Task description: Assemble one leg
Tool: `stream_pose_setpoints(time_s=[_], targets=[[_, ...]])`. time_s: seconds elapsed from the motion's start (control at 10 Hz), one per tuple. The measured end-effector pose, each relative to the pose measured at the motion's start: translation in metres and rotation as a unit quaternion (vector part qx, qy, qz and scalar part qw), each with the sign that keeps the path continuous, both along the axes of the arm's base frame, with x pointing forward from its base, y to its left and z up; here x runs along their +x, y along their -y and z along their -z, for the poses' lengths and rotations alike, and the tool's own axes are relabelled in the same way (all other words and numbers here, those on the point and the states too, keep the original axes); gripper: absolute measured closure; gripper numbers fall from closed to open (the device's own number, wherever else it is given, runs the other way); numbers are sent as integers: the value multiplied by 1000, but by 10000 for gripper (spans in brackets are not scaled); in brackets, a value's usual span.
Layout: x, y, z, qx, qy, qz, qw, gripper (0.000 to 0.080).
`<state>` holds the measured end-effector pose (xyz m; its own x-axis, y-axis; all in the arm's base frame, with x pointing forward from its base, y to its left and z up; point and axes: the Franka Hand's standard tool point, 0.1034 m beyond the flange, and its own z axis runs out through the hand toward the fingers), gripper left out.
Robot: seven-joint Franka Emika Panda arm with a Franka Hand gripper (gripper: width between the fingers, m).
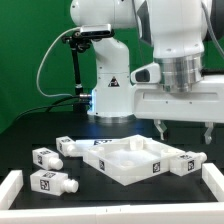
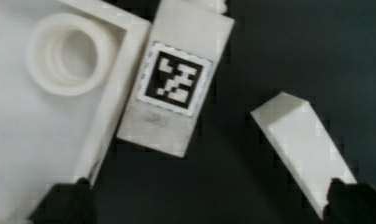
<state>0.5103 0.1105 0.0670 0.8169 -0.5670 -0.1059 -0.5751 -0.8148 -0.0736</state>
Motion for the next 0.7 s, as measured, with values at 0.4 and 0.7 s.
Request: stream_pose_setpoints(time_s=[0.4, 0.7], targets=[[8, -11, 15, -3, 30, -6, 1000, 151], [8, -11, 15, -3, 29, -6, 1000, 151]])
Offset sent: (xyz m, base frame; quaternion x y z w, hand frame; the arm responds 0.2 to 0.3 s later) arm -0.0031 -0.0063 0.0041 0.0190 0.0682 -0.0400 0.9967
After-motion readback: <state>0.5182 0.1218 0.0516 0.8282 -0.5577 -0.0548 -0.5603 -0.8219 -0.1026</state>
